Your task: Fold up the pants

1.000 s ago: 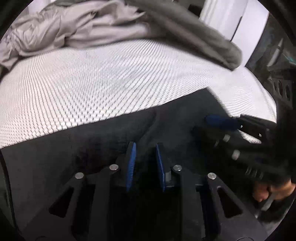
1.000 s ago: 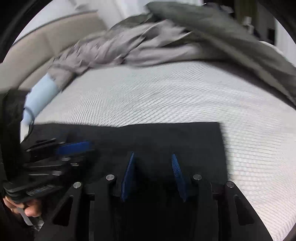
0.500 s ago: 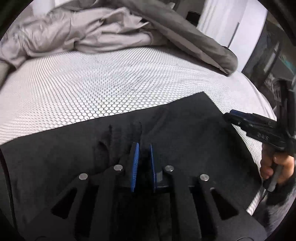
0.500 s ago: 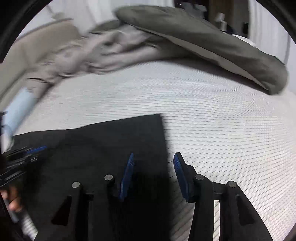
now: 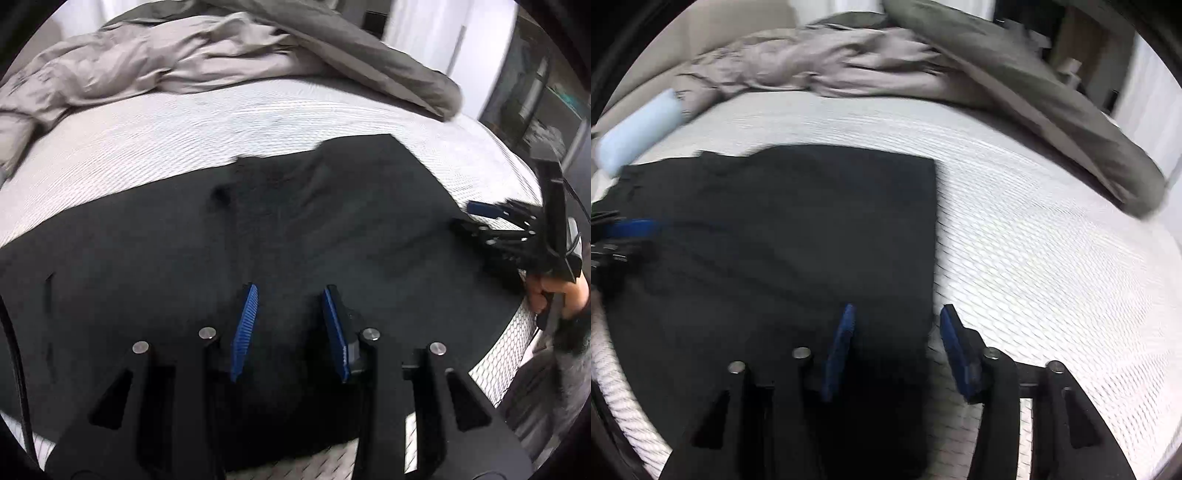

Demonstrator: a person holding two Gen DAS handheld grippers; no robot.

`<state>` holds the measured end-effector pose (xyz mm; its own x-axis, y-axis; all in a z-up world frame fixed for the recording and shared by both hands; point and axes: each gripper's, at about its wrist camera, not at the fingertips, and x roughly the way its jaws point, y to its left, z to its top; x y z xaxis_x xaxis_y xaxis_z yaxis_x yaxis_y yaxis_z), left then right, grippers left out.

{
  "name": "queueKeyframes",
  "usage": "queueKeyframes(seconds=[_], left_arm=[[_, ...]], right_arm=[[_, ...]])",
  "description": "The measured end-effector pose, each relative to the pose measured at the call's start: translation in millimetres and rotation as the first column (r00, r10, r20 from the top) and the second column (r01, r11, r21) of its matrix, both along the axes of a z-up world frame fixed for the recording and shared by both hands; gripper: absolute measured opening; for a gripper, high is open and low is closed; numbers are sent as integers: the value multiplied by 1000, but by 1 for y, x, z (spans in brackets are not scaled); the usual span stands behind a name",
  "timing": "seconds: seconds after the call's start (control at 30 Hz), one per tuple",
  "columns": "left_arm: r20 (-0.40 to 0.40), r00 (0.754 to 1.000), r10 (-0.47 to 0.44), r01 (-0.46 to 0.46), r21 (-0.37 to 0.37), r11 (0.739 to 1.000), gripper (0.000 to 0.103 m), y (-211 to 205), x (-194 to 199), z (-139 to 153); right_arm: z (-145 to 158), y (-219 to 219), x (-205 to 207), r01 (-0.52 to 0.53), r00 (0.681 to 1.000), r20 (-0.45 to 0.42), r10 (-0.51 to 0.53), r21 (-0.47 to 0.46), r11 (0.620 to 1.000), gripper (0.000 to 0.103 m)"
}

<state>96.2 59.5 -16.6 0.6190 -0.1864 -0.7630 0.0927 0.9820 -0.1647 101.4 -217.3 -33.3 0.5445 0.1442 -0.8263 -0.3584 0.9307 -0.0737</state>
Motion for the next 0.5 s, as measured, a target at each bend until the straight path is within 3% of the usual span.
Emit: queueKeyframes(seconds=[0.1,0.13,0.17,0.2,0.23,0.27,0.3,0.33,0.37,0.4,0.47,0.5], left_arm=[[-8,995,100,-100,-20,995,41,30,-15,8],[4,988,155,-154,-64,986,41,47,-23,14],[16,975,222,-218,-118,969,45,69,-32,20],[33,952,305,-295,-180,938,51,93,-46,26],[43,932,359,-342,-214,915,66,107,-56,28],[51,891,452,-425,-258,868,79,130,-72,31],[48,855,516,-483,-289,827,82,147,-83,31],[18,810,587,-550,-327,769,83,170,-99,28],[-8,786,618,-581,-353,734,83,185,-110,25],[-20,771,636,-597,-369,712,83,194,-117,22],[-41,720,693,-650,-390,652,83,218,-142,13],[-50,706,707,-666,-387,638,83,224,-148,9]], right_arm=[[10,-16,-5,46,999,-26,-43,136,990,54],[18,-22,-10,65,998,-9,-64,188,980,56],[23,-30,-12,71,997,3,-73,228,971,63],[32,-35,-17,69,997,18,-78,297,952,77],[39,-39,-21,63,996,36,-81,358,932,83],[46,-43,-26,58,995,54,-86,398,916,85],[51,-46,-28,55,994,63,-89,423,905,86],[56,-49,-24,53,994,62,-89,435,899,86],[59,-50,-14,53,994,61,-89,440,896,87],[59,-50,-15,53,994,65,-91,442,896,87],[57,-51,-17,58,994,59,-92,430,901,87],[55,-52,-20,60,995,50,-90,424,904,87]])
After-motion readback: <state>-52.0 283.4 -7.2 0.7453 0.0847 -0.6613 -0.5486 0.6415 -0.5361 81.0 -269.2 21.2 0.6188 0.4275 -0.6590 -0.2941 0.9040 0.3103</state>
